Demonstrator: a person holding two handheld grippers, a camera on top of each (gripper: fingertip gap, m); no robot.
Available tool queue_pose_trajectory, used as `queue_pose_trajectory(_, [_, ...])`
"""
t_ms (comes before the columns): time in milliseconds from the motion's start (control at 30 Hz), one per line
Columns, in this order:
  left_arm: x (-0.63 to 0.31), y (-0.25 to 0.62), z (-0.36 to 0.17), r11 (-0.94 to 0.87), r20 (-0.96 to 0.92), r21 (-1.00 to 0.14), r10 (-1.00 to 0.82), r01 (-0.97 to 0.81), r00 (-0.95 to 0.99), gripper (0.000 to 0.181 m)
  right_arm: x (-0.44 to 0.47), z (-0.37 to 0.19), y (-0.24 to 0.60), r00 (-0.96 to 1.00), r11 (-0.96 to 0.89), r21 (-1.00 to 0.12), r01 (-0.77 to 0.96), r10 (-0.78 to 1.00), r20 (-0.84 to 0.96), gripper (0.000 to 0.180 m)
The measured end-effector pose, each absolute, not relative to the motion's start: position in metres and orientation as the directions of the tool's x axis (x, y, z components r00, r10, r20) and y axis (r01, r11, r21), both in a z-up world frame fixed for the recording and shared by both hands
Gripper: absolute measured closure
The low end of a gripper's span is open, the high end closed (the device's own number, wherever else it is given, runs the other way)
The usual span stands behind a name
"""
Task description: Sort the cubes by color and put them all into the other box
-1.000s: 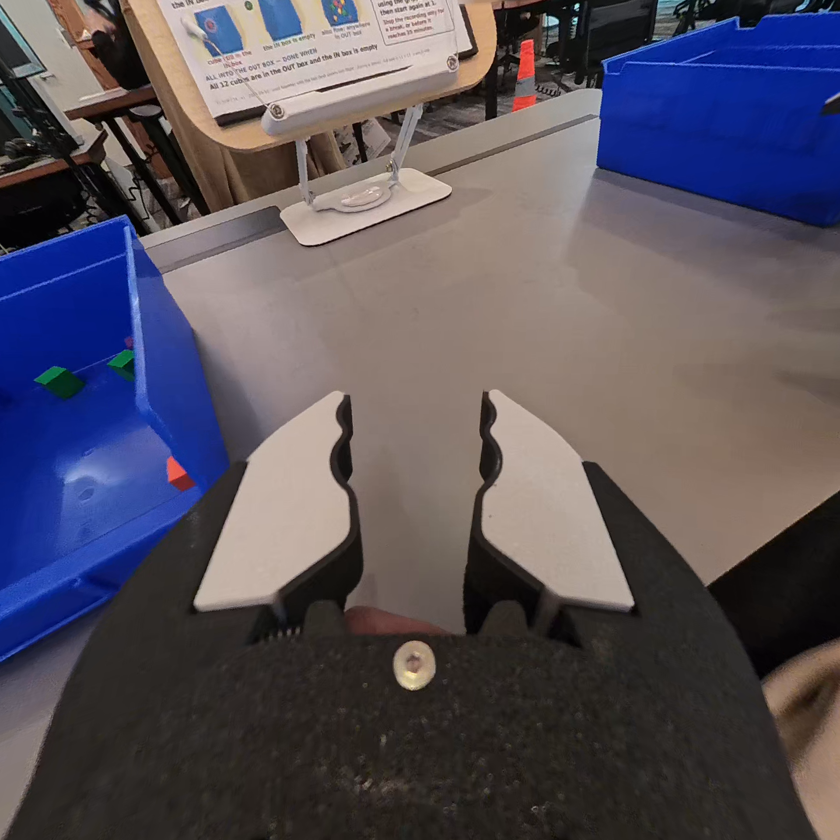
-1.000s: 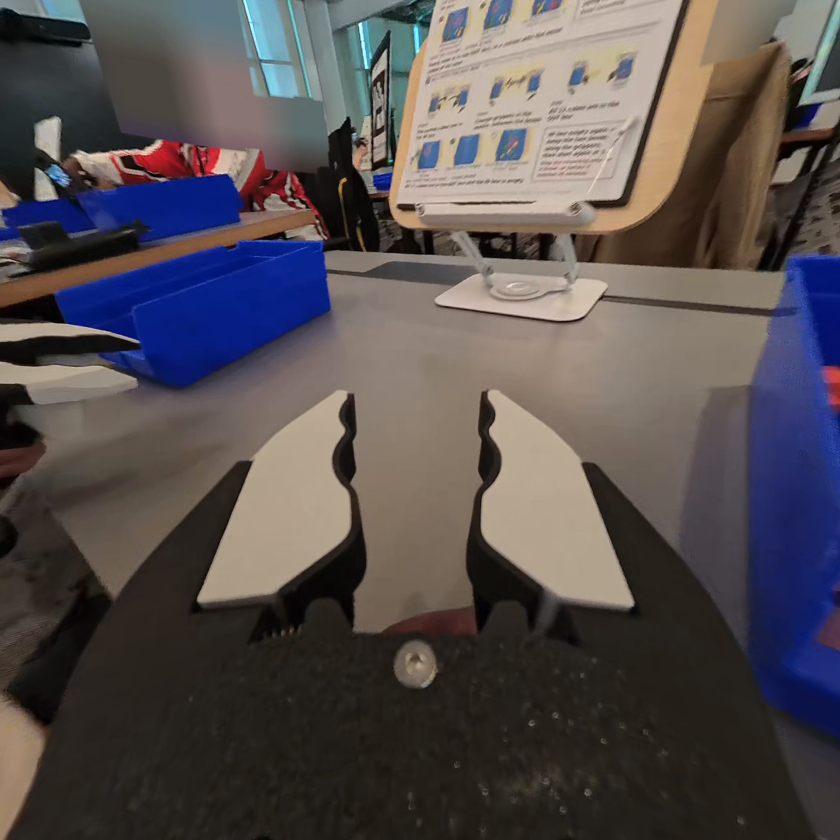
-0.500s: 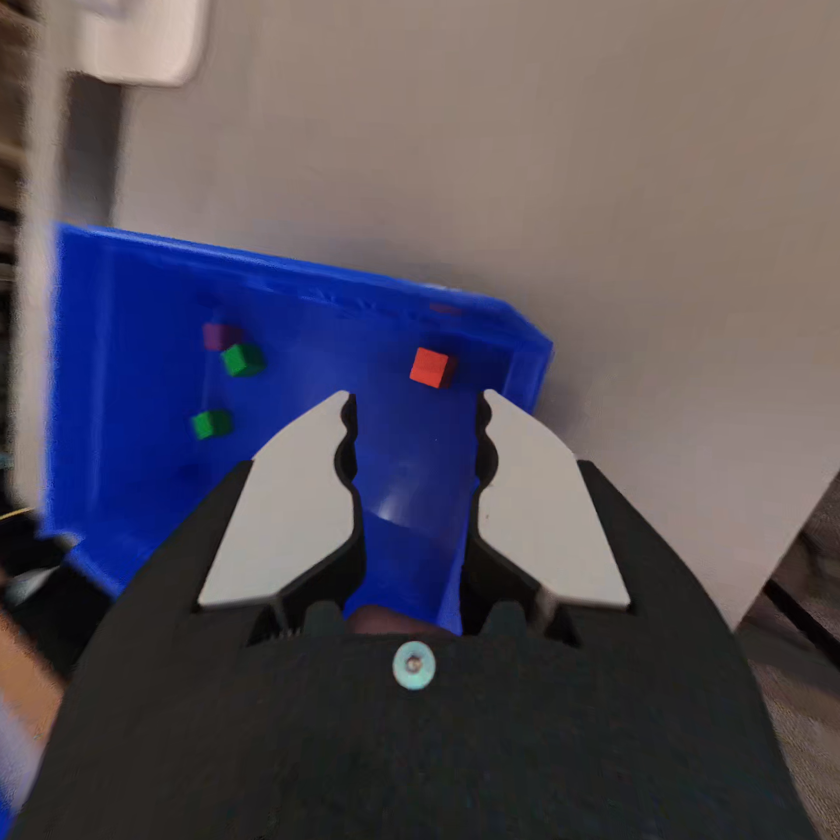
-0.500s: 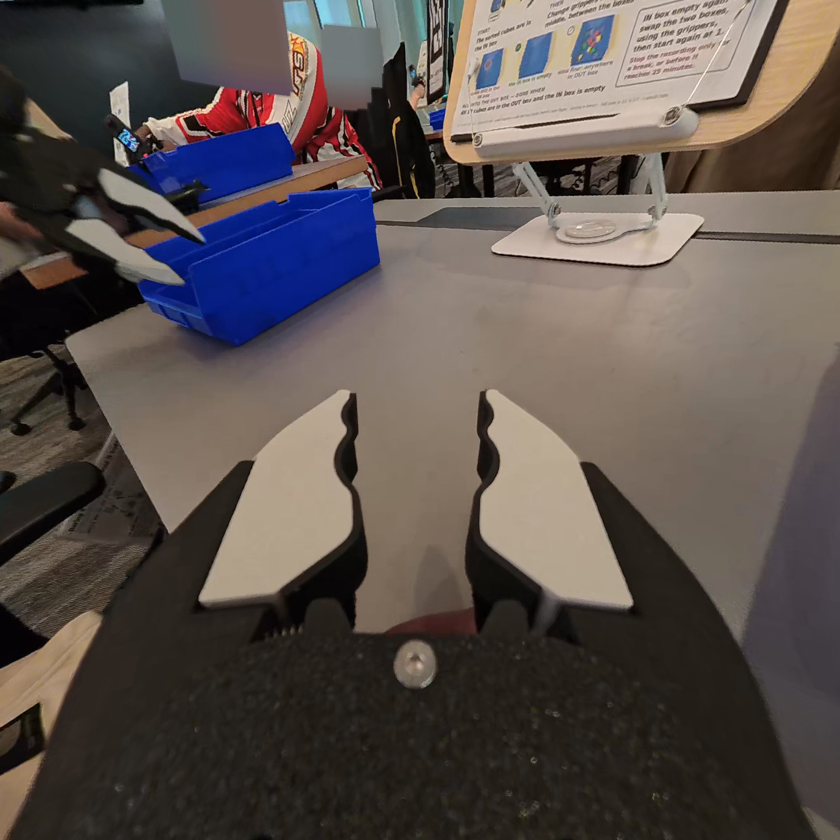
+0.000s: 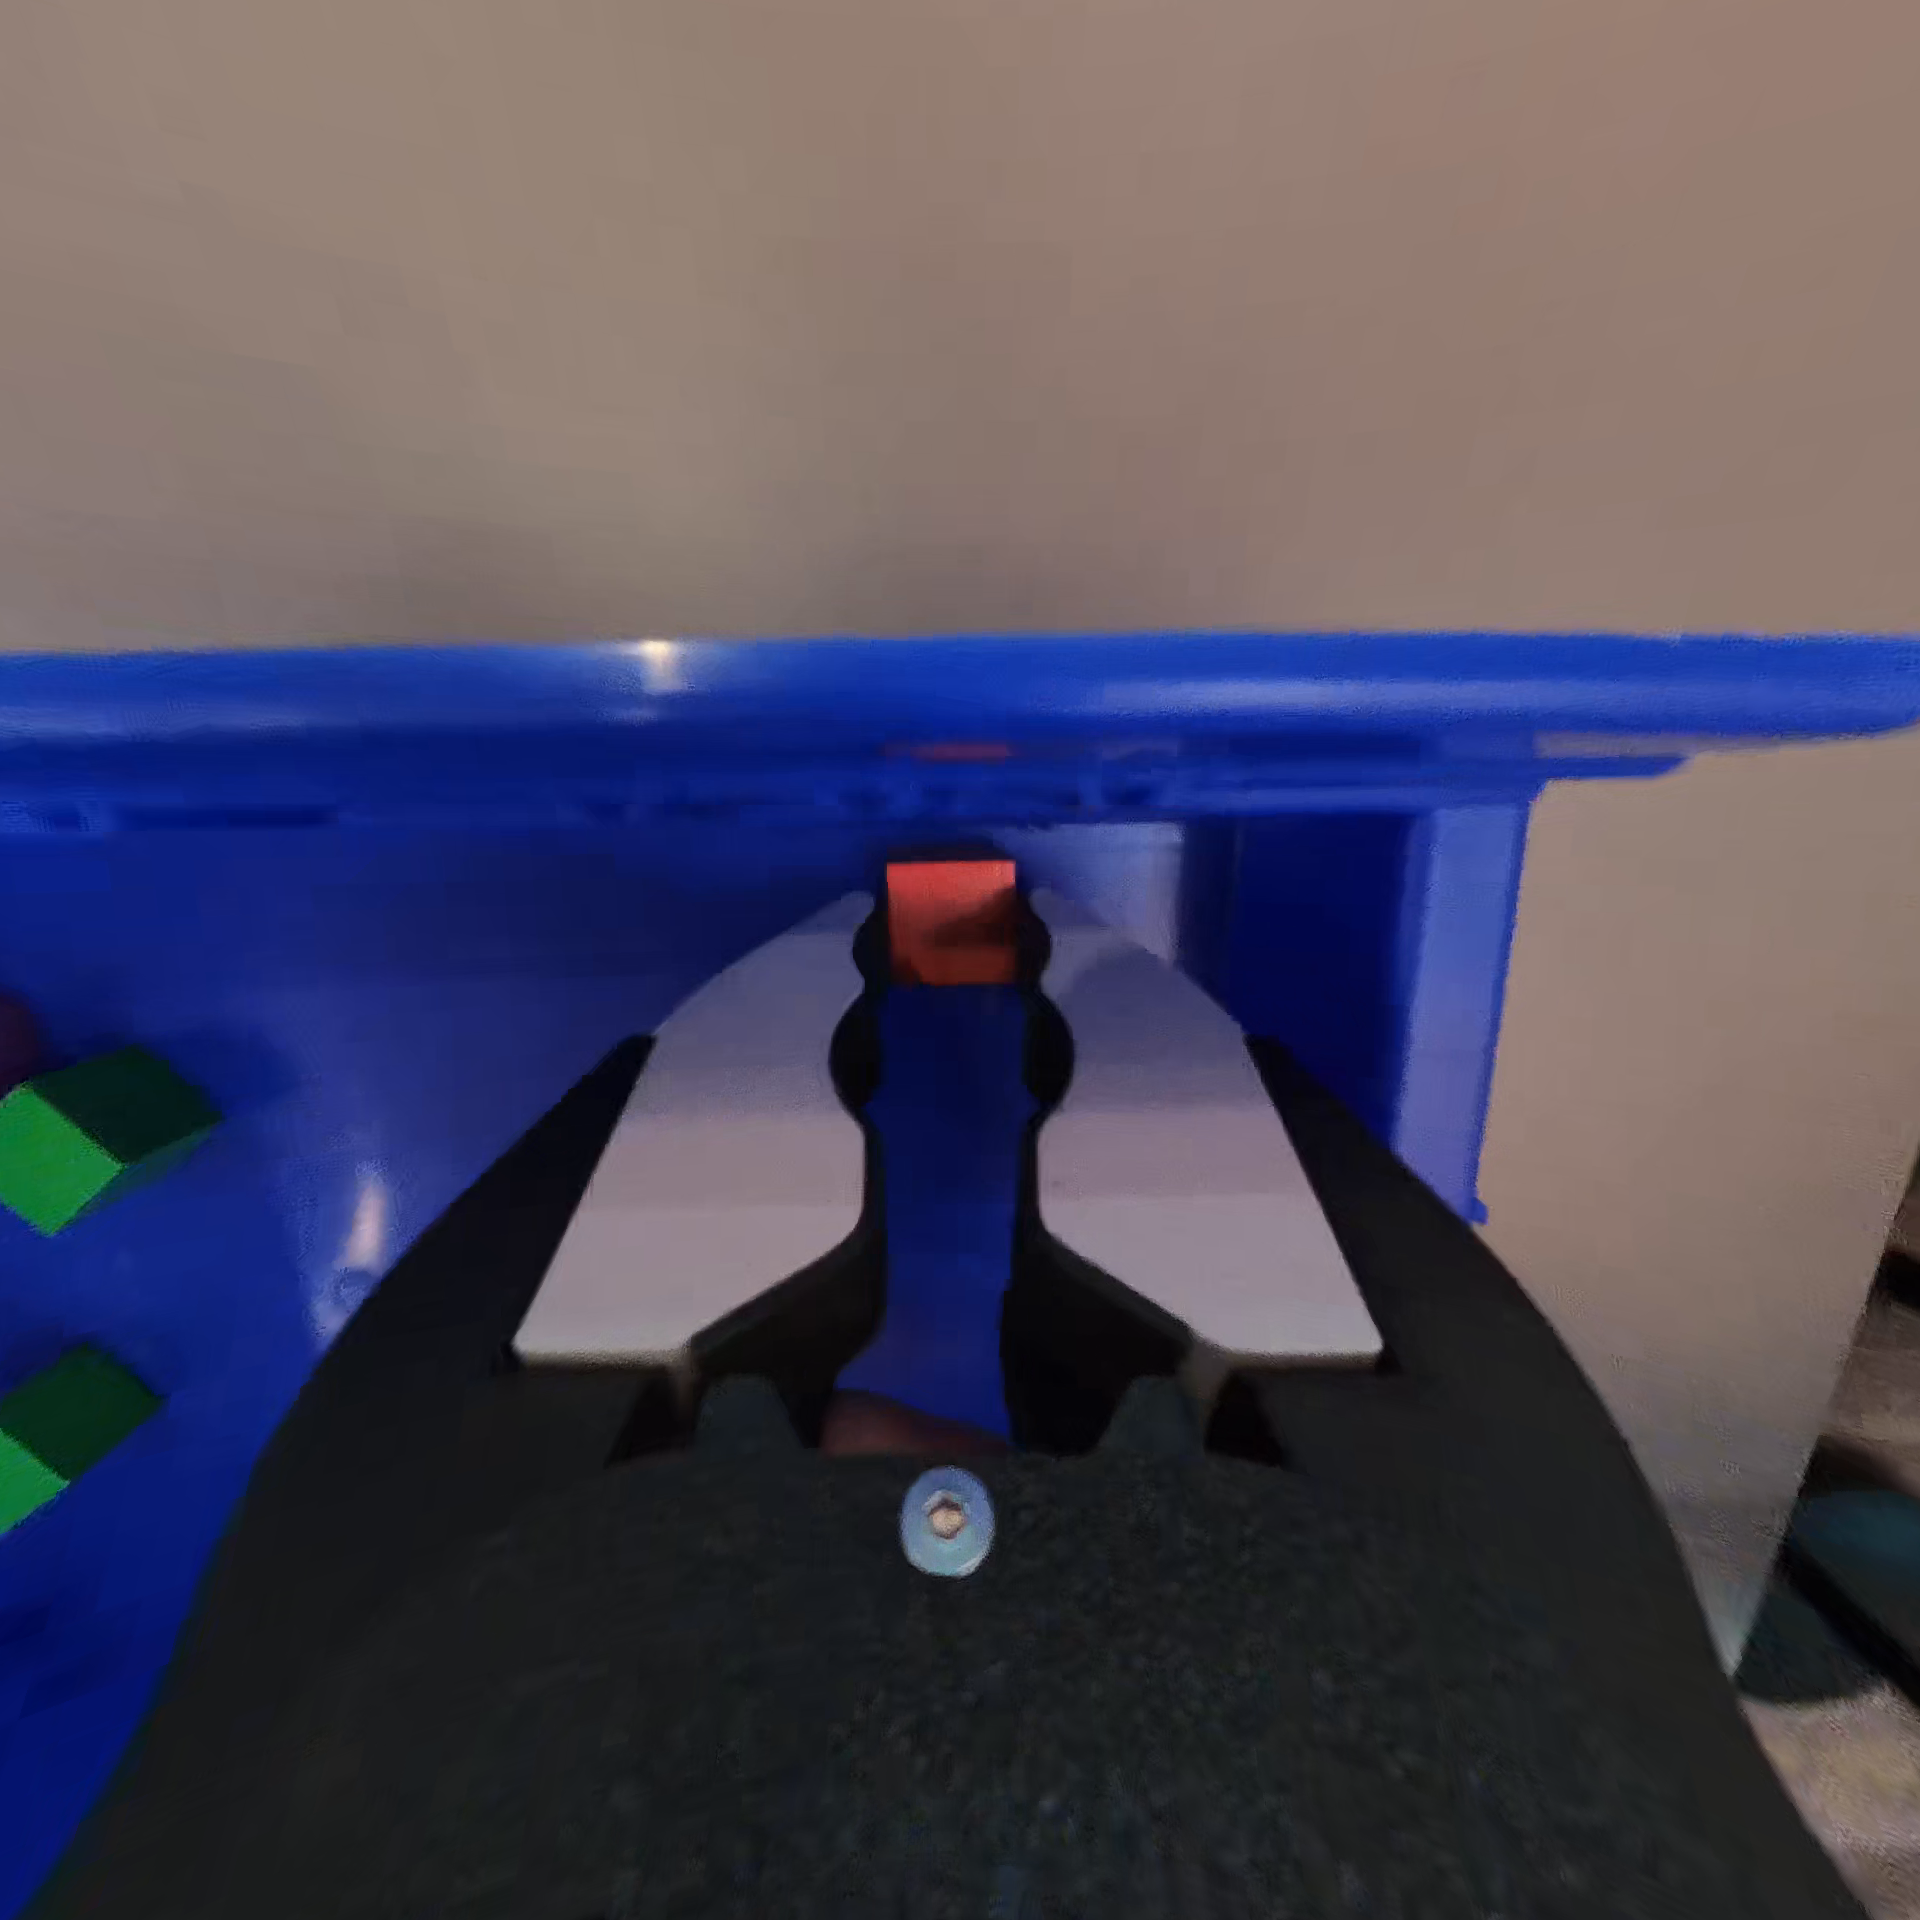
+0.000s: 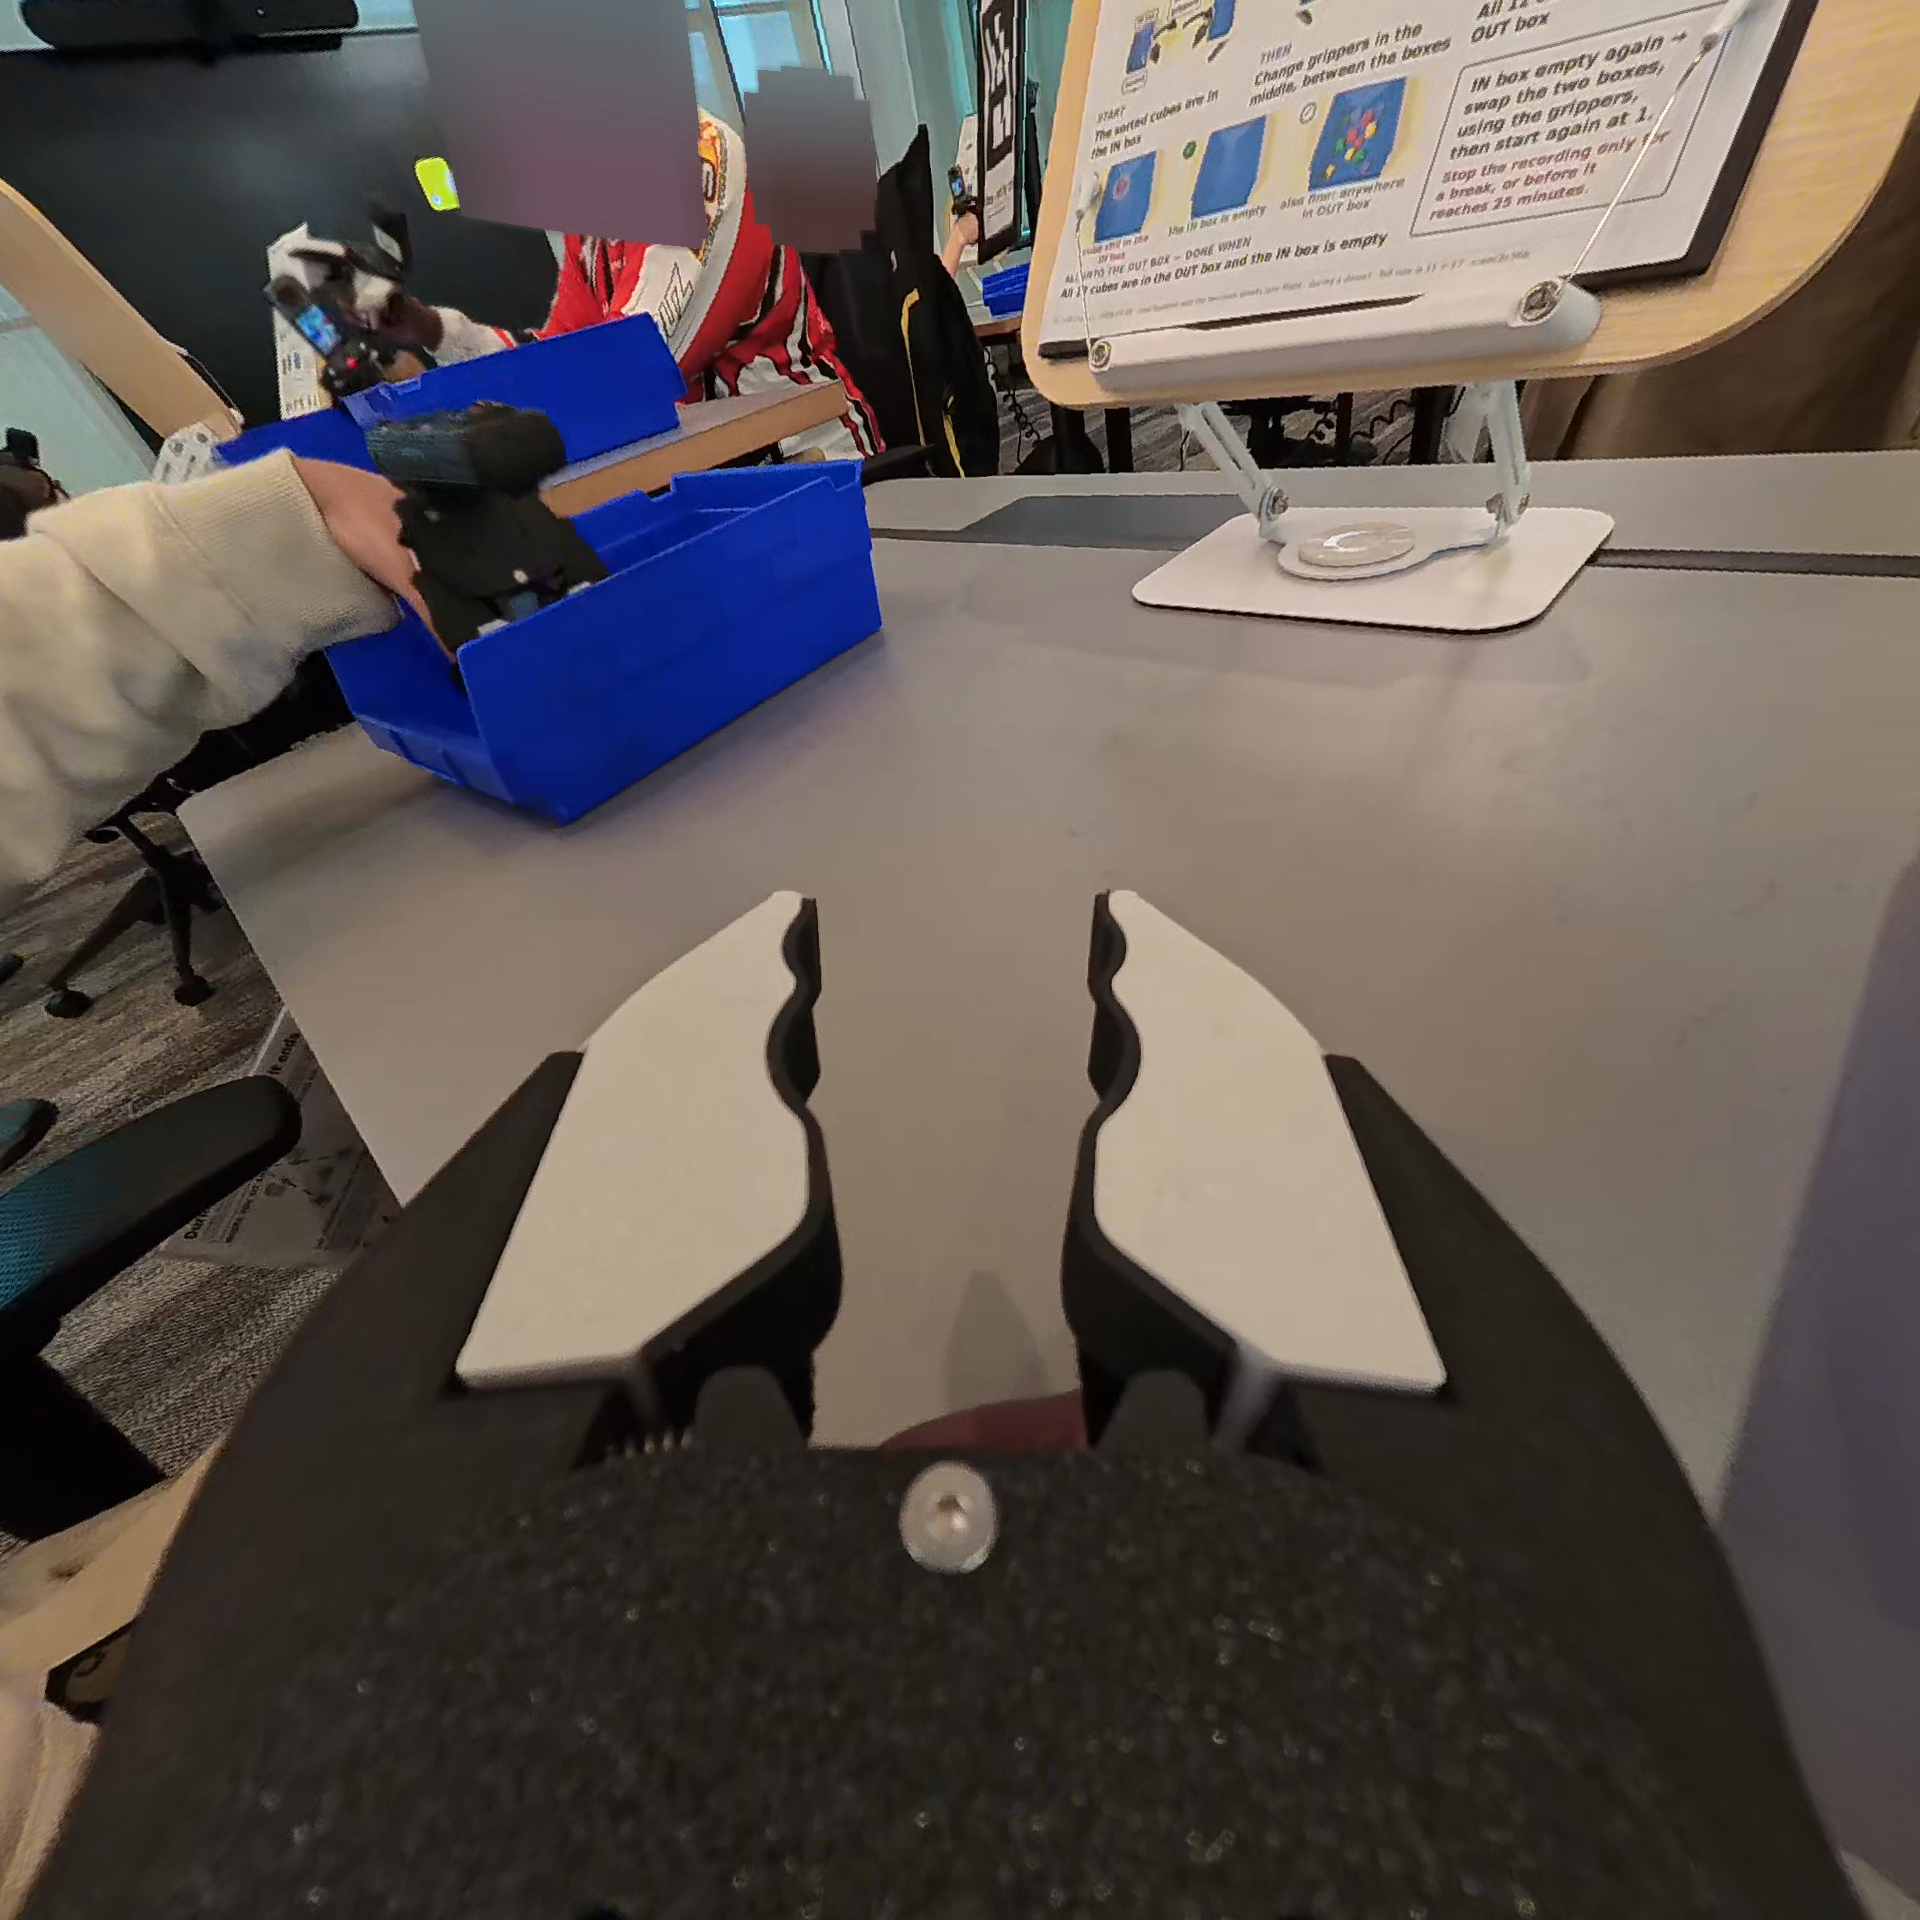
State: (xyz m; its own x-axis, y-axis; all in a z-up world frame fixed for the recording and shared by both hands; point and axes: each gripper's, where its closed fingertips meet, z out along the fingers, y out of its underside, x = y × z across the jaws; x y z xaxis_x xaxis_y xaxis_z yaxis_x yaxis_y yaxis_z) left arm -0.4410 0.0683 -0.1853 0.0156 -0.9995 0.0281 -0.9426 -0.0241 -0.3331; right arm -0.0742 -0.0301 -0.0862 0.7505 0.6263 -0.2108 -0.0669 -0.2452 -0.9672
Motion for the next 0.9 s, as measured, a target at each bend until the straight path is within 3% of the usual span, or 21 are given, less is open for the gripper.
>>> queue_pose_trajectory(133, [-0.446, 0.07, -0.182, 0.008, -0.031, -0.305, -1.0, -0.952, 0.002, 0.158, -0.074, -0.087, -0.032, 0.752, -0.249, -0.967, -0.06, 0.625, -0.208, 0.131])
queue_pose_trajectory(200, [-0.447, 0.071, -0.168, 0.001, -0.083, -0.346, -0.996, -0.938, 0.03, 0.158, -0.074, -0.087, -0.032, 0.749, -0.253, -0.965, -0.064, 0.627, -0.214, 0.131])
queue_pose_trajectory(367, [-0.433, 0.074, -0.083, 0.0, -0.345, -0.64, -0.894, -0.769, 0.287, 0.159, -0.069, -0.082, -0.033, 0.748, -0.248, -0.966, -0.075, 0.627, -0.219, 0.132])
queue_pose_trajectory(433, [-0.426, 0.069, -0.051, -0.054, -0.34, -0.79, -0.791, -0.611, 0.508, 0.159, -0.066, -0.08, -0.033, 0.747, -0.252, -0.964, -0.085, 0.624, -0.229, 0.133])
queue_pose_trajectory(533, [-0.428, 0.054, -0.037, -0.128, -0.293, -0.897, -0.545, -0.423, 0.786, 0.159, -0.063, -0.077, -0.033, 0.742, -0.266, -0.958, -0.111, 0.619, -0.258, 0.133])
queue_pose_trajectory(700, [-0.421, 0.015, -0.054, -0.114, -0.328, -0.922, -0.28, -0.371, 0.902, 0.159, -0.055, -0.095, -0.028, 0.786, -0.263, -0.964, -0.033, 0.59, -0.187, 0.138])
queue_pose_trajectory(900, [-0.383, -0.008, -0.066, -0.092, -0.252, -0.942, -0.443, -0.323, 0.86, 0.159, -0.068, -0.101, -0.03, 0.709, -0.353, -0.931, -0.098, 0.632, -0.314, 0.135])
